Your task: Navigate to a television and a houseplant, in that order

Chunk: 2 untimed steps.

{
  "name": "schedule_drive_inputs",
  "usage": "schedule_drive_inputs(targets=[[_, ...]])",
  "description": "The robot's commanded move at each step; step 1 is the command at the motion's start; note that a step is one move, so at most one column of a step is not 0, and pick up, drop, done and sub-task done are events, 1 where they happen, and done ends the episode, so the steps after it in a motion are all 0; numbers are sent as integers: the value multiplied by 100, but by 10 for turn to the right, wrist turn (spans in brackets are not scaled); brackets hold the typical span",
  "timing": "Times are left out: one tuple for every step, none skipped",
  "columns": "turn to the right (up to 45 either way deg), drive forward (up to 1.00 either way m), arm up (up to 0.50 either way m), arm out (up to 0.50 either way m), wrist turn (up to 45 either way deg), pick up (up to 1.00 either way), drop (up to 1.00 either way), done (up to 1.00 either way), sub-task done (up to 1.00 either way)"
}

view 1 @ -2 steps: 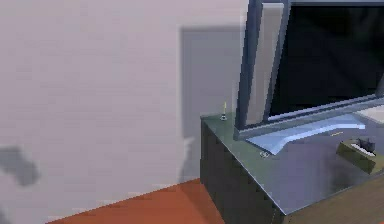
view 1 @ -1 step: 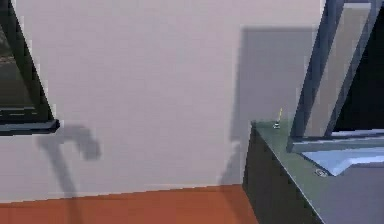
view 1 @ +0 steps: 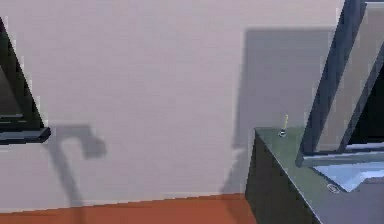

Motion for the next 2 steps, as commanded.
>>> schedule_drive_inputs(targets=[[450, 0, 0, 0, 0, 0, 0, 0, 0], [0, 0, 0, 0, 0, 0, 0, 0, 100]])
